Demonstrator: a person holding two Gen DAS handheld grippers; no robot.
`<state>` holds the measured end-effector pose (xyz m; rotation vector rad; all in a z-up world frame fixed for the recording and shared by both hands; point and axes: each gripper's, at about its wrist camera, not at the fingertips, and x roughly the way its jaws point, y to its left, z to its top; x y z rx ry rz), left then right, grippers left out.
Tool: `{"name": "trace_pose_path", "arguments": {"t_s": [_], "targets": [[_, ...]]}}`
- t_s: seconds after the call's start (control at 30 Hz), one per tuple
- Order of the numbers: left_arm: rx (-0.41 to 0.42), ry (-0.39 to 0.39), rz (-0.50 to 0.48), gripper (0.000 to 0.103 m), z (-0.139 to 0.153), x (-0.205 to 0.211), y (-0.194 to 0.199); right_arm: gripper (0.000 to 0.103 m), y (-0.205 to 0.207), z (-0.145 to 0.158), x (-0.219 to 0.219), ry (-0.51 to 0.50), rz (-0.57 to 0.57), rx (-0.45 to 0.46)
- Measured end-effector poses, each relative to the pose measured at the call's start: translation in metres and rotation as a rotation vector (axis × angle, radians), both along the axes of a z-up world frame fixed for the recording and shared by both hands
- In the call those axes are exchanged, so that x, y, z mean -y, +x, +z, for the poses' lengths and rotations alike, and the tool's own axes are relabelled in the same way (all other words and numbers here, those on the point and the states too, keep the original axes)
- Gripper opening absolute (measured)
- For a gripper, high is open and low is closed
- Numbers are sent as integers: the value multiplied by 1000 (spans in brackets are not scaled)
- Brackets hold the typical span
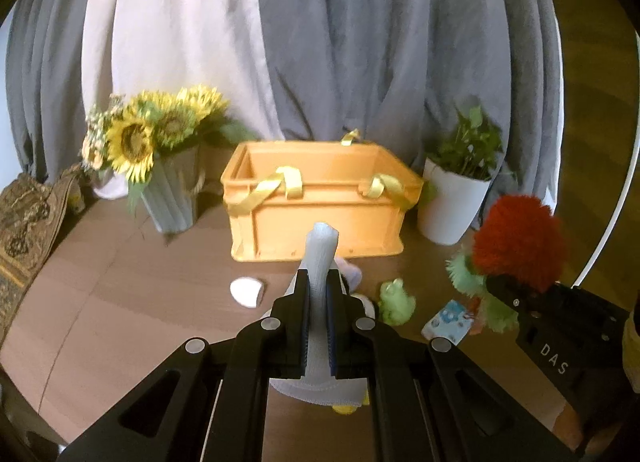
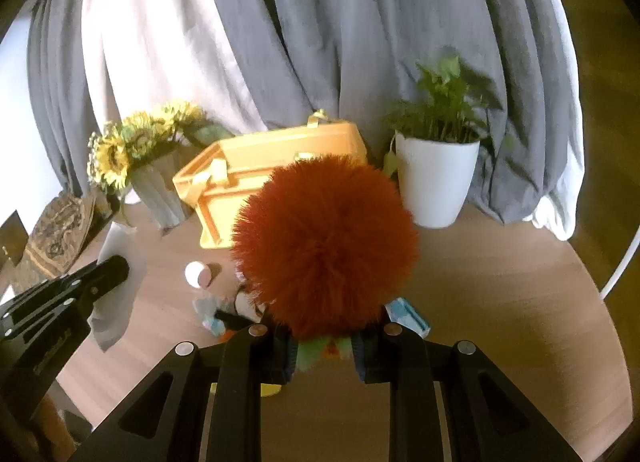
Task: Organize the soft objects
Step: 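Carry the wipe and red pompom up to the orange crate with both grippers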
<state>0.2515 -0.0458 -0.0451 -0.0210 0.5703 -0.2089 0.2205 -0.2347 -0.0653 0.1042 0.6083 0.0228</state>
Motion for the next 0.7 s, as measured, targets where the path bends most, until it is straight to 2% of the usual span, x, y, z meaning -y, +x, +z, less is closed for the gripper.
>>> {"name": "trace_pose_path", "arguments": {"t_s": [0.7], "targets": [[128, -27, -117, 9, 58, -31, 48, 23, 33, 59, -36, 11, -66, 137]]}}
